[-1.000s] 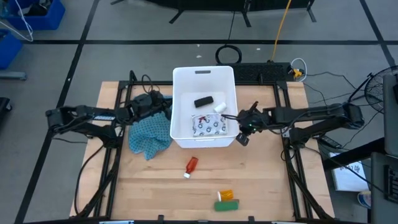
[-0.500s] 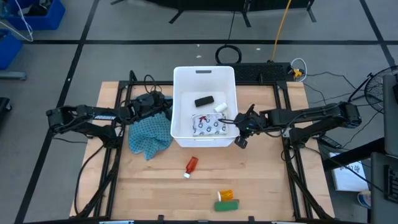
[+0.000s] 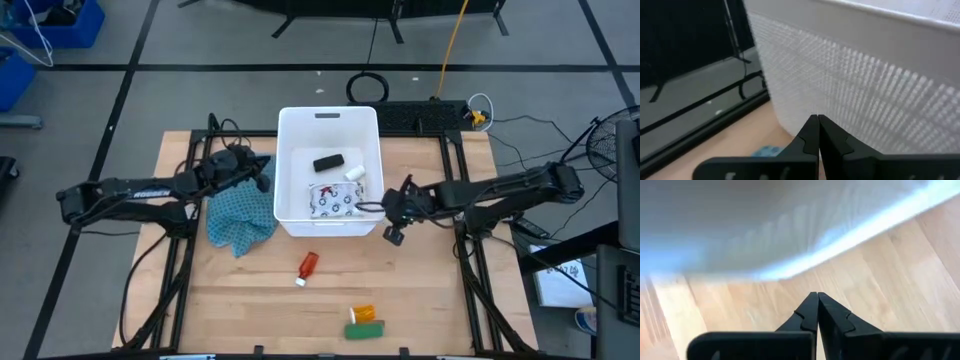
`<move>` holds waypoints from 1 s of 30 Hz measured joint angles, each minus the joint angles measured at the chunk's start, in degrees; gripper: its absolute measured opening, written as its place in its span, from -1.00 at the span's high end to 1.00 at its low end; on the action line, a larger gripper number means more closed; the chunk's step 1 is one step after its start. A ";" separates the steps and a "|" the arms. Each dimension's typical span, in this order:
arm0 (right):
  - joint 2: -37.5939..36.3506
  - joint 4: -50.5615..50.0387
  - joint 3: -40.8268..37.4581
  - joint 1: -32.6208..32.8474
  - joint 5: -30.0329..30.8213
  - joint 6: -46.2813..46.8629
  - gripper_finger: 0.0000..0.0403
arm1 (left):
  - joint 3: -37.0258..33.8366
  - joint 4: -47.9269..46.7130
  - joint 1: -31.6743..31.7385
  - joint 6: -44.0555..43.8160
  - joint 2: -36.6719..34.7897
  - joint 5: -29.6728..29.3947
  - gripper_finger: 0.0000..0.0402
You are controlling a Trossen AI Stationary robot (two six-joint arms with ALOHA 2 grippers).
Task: Pick & place medical supplies in basket/bin
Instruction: Adjust the white bin, then put the red pill bottle into the white bin
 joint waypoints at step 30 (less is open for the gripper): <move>-39.08 46.48 -30.18 8.98 4.56 -29.32 1.00 | -17.03 9.33 -13.31 13.94 -28.21 12.01 1.00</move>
